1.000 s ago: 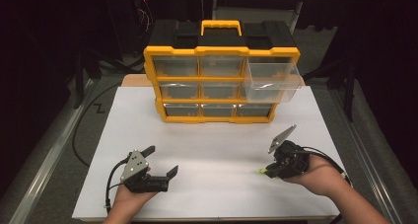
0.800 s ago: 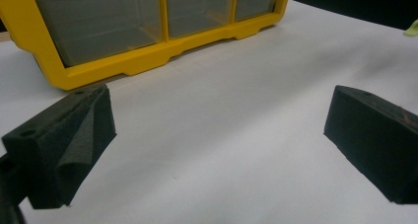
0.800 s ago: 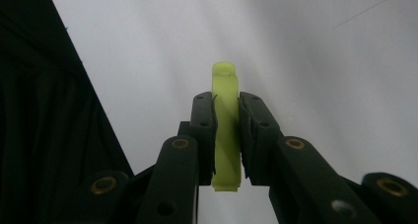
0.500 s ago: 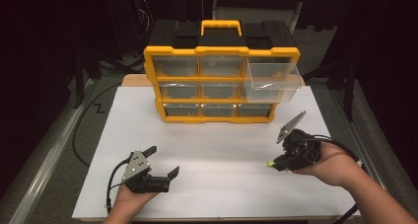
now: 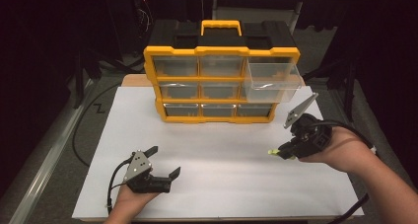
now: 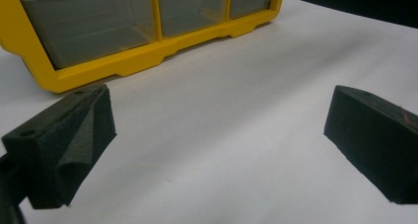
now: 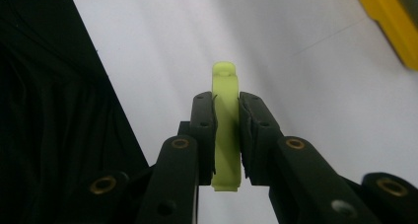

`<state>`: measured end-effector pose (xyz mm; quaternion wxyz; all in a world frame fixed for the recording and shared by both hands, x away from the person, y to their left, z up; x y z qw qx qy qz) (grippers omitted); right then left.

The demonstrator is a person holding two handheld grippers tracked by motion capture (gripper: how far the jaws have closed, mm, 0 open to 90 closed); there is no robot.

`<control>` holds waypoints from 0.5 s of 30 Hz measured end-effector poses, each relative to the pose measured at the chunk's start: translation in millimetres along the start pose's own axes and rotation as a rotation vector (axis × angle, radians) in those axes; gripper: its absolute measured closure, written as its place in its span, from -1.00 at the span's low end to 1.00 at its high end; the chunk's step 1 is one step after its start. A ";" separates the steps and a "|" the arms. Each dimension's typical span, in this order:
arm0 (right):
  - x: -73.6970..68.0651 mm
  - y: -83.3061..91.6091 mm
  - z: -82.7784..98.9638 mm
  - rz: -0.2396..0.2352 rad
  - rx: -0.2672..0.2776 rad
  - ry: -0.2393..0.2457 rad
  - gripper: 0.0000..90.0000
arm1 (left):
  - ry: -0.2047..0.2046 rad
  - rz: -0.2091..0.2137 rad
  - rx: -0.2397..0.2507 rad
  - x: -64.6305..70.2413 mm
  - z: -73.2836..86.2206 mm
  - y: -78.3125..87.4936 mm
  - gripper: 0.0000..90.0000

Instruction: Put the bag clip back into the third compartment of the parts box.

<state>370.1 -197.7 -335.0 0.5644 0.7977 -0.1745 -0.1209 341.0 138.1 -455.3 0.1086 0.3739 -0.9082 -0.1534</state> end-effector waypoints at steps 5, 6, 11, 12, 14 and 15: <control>1.4 13.5 -7.2 0.004 0.009 0.019 0.75 | -0.005 0.003 0.003 1.8 -0.6 1.7 -0.99; 1.1 16.0 -8.7 0.005 0.009 0.024 0.75 | -0.007 0.003 0.000 2.0 -0.2 1.7 -0.99; 2.3 27.4 -15.3 0.009 0.002 0.028 0.75 | -0.008 0.004 0.000 2.2 -0.6 1.8 -0.99; 3.7 32.0 -18.0 0.018 -0.001 0.030 0.75 | -0.008 0.004 0.000 1.9 -0.5 1.6 -0.99; 3.8 34.3 -19.6 0.019 0.000 0.033 0.75 | -0.009 0.005 -0.005 1.8 0.4 1.1 -0.99; 4.6 39.4 -22.3 0.028 -0.003 0.045 0.75 | -0.010 0.006 -0.007 1.9 0.6 1.2 -0.99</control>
Point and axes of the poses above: each handheld gripper's, and its own axes: y roughly backward along the jaws, z roughly out of its underside, x roughly to its right, the point moved 9 cm from there along -y, roughly forward along the jaws, and after that the axes turned 4 degrees about z, right-handed, at the moved point
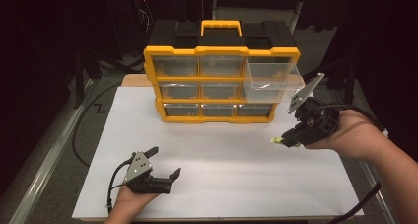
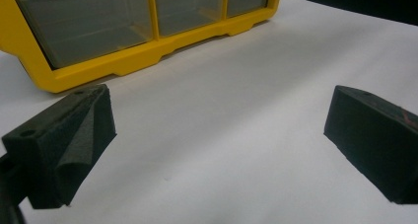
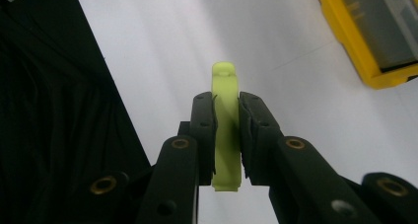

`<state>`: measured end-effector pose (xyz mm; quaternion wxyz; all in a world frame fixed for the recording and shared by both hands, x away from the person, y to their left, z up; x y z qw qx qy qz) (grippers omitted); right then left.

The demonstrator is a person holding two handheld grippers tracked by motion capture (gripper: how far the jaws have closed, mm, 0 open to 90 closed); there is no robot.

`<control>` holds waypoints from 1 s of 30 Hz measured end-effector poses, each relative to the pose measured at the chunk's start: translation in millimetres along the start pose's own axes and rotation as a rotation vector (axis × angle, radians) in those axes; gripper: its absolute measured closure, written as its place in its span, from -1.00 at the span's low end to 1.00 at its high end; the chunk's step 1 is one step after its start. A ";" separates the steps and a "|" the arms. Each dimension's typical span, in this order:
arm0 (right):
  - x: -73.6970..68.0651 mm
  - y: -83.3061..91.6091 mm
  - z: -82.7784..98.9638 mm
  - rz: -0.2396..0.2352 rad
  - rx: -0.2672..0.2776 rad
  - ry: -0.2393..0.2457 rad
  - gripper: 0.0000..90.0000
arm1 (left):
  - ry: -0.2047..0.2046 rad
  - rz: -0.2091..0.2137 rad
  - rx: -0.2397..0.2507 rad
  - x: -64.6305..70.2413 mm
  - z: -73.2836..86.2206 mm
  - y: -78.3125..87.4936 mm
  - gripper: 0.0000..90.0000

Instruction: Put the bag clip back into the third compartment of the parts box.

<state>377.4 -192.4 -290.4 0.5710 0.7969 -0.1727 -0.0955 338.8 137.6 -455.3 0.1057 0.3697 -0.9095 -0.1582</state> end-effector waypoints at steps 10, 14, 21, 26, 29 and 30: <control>4.5 22.5 -11.7 0.022 0.014 -0.017 0.75 | -0.005 0.000 0.006 0.4 -1.0 0.7 -0.99; 6.3 32.1 -16.1 0.035 0.013 -0.006 0.75 | -0.007 0.001 0.006 0.4 -1.1 0.8 -0.99; 11.6 47.7 -23.3 0.053 0.014 -0.006 0.75 | -0.005 0.000 0.006 0.2 -1.1 1.8 -0.99; 15.4 57.2 -26.6 0.063 0.013 -0.009 0.75 | -0.011 -0.006 0.010 -0.6 -1.8 2.8 -0.99; 17.4 62.8 -28.8 0.066 0.013 -0.018 0.75 | -0.004 -0.006 0.009 -0.9 -1.4 3.0 -0.99; 18.5 65.1 -30.0 0.069 0.015 -0.016 0.75 | -0.006 -0.004 0.008 -0.6 -1.3 3.1 -0.99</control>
Point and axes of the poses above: each handheld gripper's, and its own axes: y roughly backward along the jaws, z roughly out of its underside, x roughly to its right, the point moved 9 cm from there along -y, roughly forward along the jaws, and after that the axes turned 4 degrees about z, right-handed, at the moved point
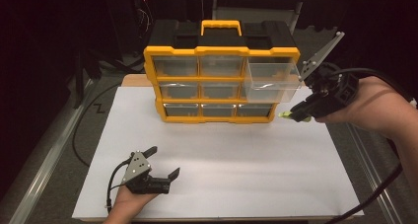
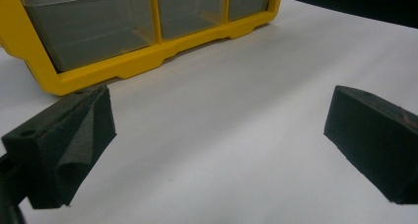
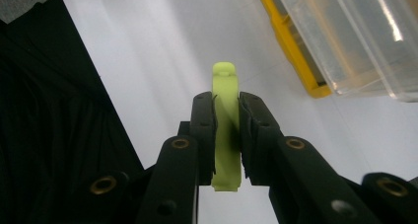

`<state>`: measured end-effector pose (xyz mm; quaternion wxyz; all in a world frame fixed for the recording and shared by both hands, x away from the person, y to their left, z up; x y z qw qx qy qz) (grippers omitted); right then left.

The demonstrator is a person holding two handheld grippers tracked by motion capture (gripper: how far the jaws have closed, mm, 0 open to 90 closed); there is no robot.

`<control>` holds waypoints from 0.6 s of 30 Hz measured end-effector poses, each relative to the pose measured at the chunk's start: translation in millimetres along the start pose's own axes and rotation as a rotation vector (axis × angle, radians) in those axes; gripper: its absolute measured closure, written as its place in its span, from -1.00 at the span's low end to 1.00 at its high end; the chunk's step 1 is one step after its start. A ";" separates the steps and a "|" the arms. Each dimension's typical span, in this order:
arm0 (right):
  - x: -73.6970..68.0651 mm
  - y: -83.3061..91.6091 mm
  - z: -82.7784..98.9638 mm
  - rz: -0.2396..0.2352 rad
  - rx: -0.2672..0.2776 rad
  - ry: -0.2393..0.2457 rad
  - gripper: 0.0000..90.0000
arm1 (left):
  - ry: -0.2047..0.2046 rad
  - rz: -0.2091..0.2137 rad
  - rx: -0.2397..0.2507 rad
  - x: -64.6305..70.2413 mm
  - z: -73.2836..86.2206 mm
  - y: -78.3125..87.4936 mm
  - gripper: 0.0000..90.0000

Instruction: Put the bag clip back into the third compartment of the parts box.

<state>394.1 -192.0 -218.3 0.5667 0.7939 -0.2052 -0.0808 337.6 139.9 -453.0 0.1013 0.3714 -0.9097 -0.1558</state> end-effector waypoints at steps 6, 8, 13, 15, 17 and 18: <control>7.1 14.4 -9.8 0.020 0.010 -0.004 0.75 | 0.000 0.003 0.002 0.5 0.0 0.1 -0.99; 9.4 19.1 -14.2 0.025 0.019 -0.003 0.75 | 0.000 0.004 0.007 0.5 -0.9 0.7 -0.99; 14.1 26.8 -25.7 0.037 0.029 0.002 0.75 | 0.001 0.007 0.000 0.4 0.0 0.6 -0.99; 15.9 28.0 -30.5 0.041 0.031 0.005 0.75 | 0.005 0.011 0.001 0.2 -0.2 0.3 -0.99; 18.2 28.6 -35.5 0.045 0.034 0.004 0.75 | -0.001 0.007 -0.009 0.1 1.2 -0.6 -0.99; 19.4 29.0 -38.4 0.047 0.038 0.002 0.75 | -0.002 0.009 -0.013 0.5 1.9 -0.8 -0.99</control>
Point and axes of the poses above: each handheld gripper's, and its own axes: y roughly backward along the jaws, z roughly out of its underside, x roughly to its right, the point moved 9 cm from there along -y, roughly forward along the jaws, and after that the axes turned 4 degrees about z, right-handed, at the moved point
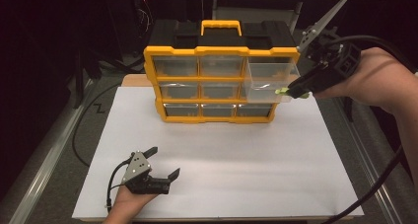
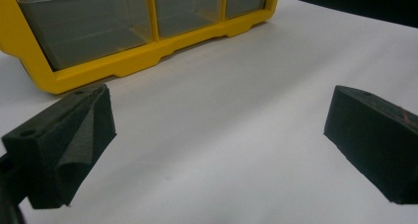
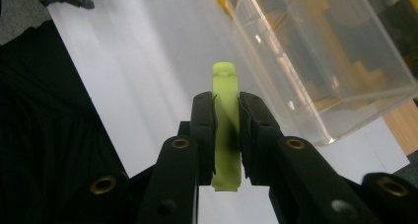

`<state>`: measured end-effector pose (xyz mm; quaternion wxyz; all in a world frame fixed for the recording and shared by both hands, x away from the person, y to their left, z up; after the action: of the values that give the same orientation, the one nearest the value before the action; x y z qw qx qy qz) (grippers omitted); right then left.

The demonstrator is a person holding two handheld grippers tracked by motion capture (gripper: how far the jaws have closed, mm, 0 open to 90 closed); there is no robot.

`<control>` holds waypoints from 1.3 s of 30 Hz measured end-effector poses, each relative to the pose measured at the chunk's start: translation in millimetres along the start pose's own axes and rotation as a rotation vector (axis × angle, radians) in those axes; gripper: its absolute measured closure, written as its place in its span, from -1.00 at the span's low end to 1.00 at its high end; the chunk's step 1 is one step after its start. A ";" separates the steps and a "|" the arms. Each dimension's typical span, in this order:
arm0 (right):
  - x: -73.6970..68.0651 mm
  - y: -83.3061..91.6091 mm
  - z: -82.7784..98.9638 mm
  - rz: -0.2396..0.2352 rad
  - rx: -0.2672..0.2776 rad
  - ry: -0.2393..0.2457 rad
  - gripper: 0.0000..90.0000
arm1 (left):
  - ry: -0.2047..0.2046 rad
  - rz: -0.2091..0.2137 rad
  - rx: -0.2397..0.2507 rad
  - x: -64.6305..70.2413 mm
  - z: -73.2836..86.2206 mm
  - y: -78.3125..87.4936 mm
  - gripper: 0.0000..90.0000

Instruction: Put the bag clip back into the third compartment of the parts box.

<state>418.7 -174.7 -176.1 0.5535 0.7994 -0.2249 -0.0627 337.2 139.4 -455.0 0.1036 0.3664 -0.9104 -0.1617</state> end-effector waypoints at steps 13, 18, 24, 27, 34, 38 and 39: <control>18.2 -10.4 -31.0 0.021 -0.002 0.012 0.75 | 0.011 0.008 0.003 2.0 0.6 0.6 -0.99; 28.3 -16.4 -40.8 0.050 -0.017 0.007 0.75 | 0.016 0.015 0.014 1.9 -0.7 1.4 -0.99; 38.0 -22.5 -51.4 0.063 -0.020 0.016 0.75 | 0.015 0.016 0.015 2.6 -0.8 3.0 -0.99; 42.0 -26.2 -53.5 0.074 -0.018 0.034 0.75 | 0.012 0.022 0.016 3.2 -0.9 2.8 -0.99; 53.5 -41.9 -46.6 0.070 -0.033 0.012 0.75 | 0.013 0.025 0.016 3.3 -1.0 1.6 -0.99; 54.4 -55.2 -41.2 0.049 -0.043 0.005 0.75 | 0.010 0.026 0.016 3.2 -1.2 2.3 -0.99; 54.5 -57.6 -40.0 0.047 -0.048 0.004 0.75 | 0.011 0.027 0.018 3.3 -1.4 2.5 -0.99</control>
<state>497.9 -147.3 -205.4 0.5742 0.7807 -0.2409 -0.0532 333.7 138.5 -452.6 0.1074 0.3558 -0.9161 -0.1501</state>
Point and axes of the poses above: each handheld gripper's, and its own axes: y roughly backward along the jaws, z roughly out of its underside, x roughly to its right, the point moved 9 cm from there along -y, roughly forward along the jaws, and after that the axes turned 4 degrees about z, right-handed, at the moved point
